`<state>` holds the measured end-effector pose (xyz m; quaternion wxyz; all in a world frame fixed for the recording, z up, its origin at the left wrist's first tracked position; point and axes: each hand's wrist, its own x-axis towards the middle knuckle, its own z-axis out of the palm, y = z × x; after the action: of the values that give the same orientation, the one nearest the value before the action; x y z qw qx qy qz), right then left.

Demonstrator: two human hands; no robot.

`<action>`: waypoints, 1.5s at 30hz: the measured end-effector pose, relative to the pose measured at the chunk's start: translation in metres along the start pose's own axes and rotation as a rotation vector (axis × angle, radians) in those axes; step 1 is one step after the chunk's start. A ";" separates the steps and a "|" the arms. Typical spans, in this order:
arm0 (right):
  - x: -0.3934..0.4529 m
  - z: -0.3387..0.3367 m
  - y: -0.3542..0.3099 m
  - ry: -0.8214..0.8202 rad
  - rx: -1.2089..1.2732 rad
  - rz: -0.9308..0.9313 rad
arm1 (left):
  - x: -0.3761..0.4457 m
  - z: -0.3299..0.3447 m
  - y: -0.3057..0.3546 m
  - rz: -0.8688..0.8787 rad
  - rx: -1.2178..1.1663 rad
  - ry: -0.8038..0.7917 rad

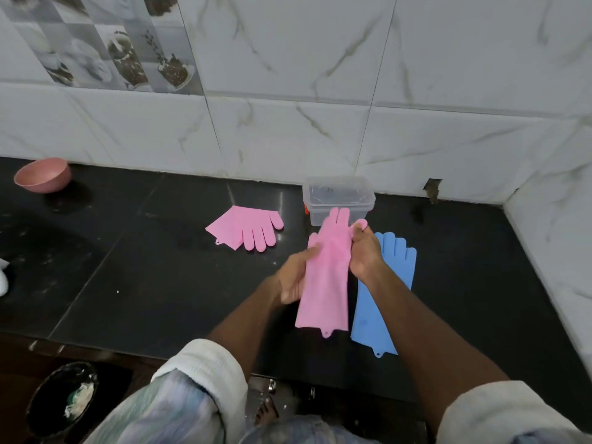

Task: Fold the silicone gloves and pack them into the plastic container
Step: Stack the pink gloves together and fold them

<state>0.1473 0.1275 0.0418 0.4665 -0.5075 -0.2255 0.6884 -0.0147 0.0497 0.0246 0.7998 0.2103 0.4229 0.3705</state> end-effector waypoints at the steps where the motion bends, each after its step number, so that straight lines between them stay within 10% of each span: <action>1: 0.000 0.001 -0.002 -0.009 0.003 -0.002 | -0.001 0.002 0.005 -0.007 0.072 0.048; 5: -0.010 -0.007 0.006 0.072 -0.480 0.109 | 0.002 0.007 0.011 0.044 0.543 0.346; 12: -0.023 -0.018 0.039 0.037 -0.879 -0.014 | -0.004 0.005 -0.014 -0.073 0.941 0.424; 27: -0.020 0.018 0.051 0.259 -1.288 -0.437 | -0.009 -0.028 0.000 -0.004 1.305 0.750; 36: -0.010 0.043 0.075 -0.073 -1.491 -0.273 | -0.006 -0.056 0.019 0.150 1.554 0.736; 45: 0.002 0.057 0.079 0.050 -1.700 -0.327 | 0.005 -0.092 0.042 0.109 1.989 0.868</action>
<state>0.0625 0.1023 0.0007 0.0268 -0.6605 -0.7235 0.1991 -0.1068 0.0829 -0.0013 0.0361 0.6336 0.7704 -0.0603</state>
